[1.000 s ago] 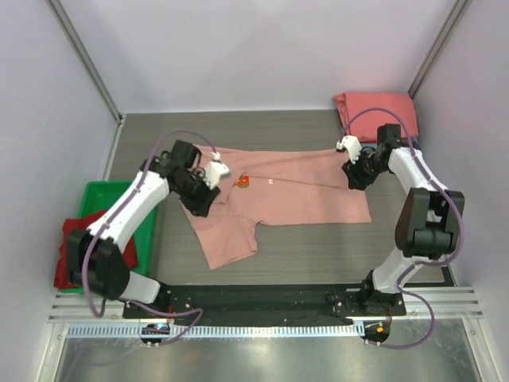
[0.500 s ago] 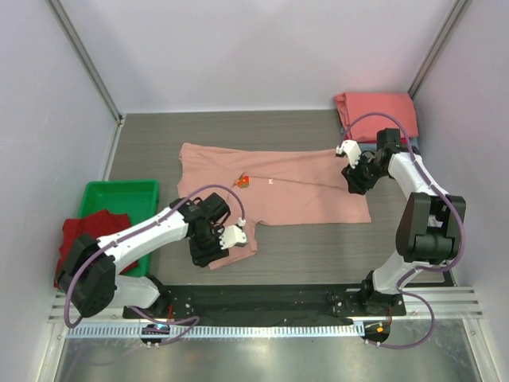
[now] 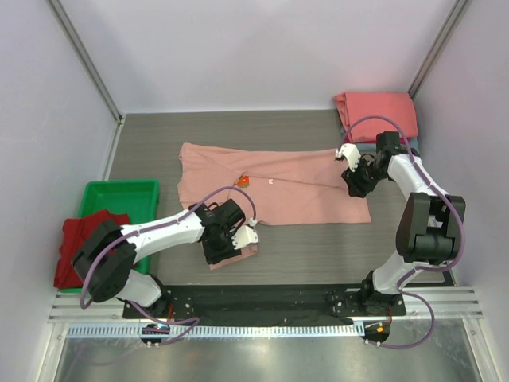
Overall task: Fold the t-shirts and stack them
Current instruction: Fold the tshirt
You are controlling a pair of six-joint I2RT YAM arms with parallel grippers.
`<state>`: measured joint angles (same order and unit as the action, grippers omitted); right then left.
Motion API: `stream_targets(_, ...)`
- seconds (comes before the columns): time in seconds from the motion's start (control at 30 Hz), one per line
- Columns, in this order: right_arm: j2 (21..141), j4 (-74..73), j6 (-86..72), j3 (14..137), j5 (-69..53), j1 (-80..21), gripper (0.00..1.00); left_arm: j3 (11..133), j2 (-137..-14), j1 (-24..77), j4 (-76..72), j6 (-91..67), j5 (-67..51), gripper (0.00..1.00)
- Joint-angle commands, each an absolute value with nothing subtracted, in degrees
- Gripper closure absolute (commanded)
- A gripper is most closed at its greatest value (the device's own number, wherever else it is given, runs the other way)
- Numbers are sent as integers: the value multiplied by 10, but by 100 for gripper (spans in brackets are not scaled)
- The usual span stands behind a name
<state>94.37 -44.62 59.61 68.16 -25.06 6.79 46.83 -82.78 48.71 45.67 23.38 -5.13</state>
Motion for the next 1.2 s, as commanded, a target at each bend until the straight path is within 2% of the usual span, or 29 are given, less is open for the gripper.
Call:
stream_targets(0.0, 914, -439, 605, 680, -250, 64, 52, 459, -824, 494, 440, 216, -53, 55)
stream_targets(0.73, 928, -432, 605, 685, -243, 65, 52, 440, -869, 514, 410, 197, -38, 56)
stream_targets(0.83, 930, -430, 611, 683, -241, 65, 52, 429, -869, 524, 403, 196, -24, 59)
stream_targets(1.07, 930, -421, 614, 673, -233, 68, 53, 415, -867, 526, 388, 191, -6, 84)
stream_targets(1.17, 912, -415, 686, 647, -231, 81, 55, 416, -862, 526, 388, 190, -5, 90)
